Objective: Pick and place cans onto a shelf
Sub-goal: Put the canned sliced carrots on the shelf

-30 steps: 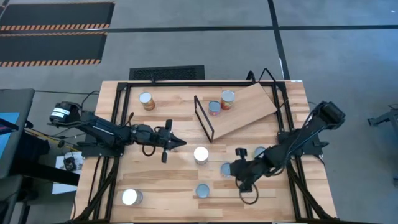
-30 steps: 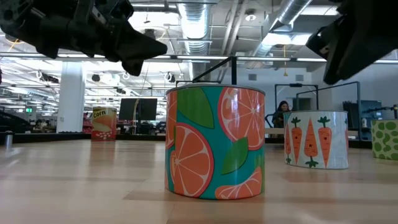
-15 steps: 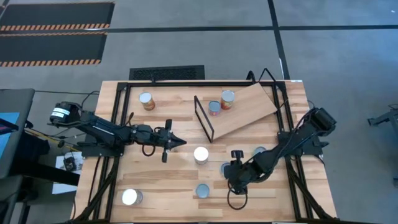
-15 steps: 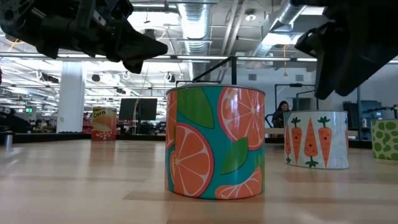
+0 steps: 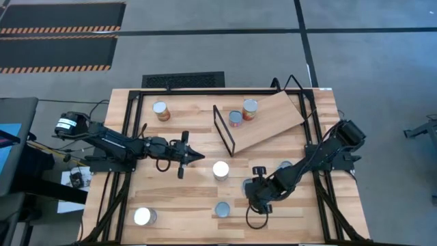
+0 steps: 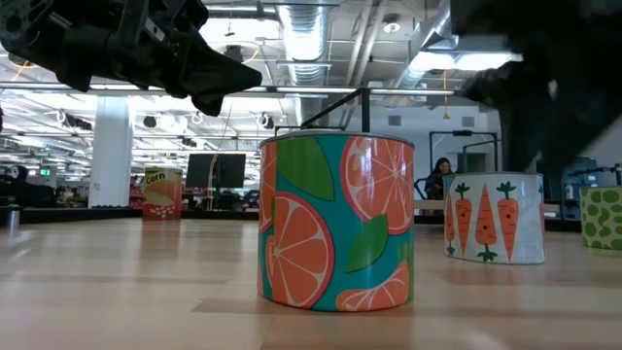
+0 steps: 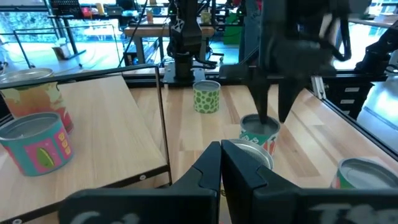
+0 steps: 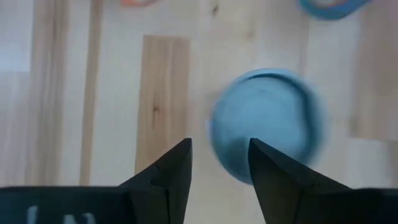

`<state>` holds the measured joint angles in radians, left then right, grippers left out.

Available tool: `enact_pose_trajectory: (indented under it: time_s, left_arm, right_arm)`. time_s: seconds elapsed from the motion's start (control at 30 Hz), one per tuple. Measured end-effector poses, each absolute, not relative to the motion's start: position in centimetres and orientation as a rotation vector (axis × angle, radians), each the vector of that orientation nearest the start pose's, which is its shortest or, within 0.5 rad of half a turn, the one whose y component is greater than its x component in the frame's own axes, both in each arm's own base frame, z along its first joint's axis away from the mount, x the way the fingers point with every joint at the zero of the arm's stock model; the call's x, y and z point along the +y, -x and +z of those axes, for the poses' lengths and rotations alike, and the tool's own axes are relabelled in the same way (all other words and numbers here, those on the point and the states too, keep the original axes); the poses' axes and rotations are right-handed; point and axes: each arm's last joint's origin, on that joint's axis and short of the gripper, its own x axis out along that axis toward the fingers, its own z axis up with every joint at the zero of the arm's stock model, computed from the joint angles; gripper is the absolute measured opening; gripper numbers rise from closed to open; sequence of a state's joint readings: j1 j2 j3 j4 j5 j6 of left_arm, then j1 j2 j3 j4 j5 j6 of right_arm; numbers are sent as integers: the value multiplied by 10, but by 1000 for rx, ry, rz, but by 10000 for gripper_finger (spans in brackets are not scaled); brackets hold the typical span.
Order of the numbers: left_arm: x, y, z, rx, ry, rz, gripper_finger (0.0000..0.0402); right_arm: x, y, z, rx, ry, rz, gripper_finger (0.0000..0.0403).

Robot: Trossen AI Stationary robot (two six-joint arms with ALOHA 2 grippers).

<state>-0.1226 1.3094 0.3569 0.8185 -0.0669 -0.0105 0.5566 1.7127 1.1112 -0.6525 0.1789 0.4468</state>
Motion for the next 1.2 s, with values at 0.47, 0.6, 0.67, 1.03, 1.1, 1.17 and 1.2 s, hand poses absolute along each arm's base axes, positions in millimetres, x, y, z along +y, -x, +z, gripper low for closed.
enact_pose_trajectory:
  time_s: [0.47, 0.6, 0.67, 1.03, 1.1, 1.17, 1.2]
  left_arm:
    - [-27, -237, 179, 147, -6, -31, 0]
    - [-25, -237, 179, 147, -6, 8, 0]
    - [-25, -237, 180, 140, -2, 17, 0]
    - [-25, -237, 180, 140, 2, 18, 0]
    - [-25, -237, 180, 141, 2, 18, 0]
    - [-25, -237, 180, 141, 2, 19, 0]
    - [-25, -237, 180, 141, 4, 21, 0]
  right_arm:
    - [165, -290, 198, 1204, 107, 97, 15]
    - [145, -292, 235, 1160, -25, 33, 26]
    - [130, -291, 253, 1149, -68, -12, 28]
    - [-14, -259, 294, 1294, -187, -407, 16]
    - [-42, -256, 293, 1302, -191, -445, 17]
    - [-68, -254, 290, 1309, -216, -483, 17]
    - [-79, -253, 288, 1314, -232, -494, 16]
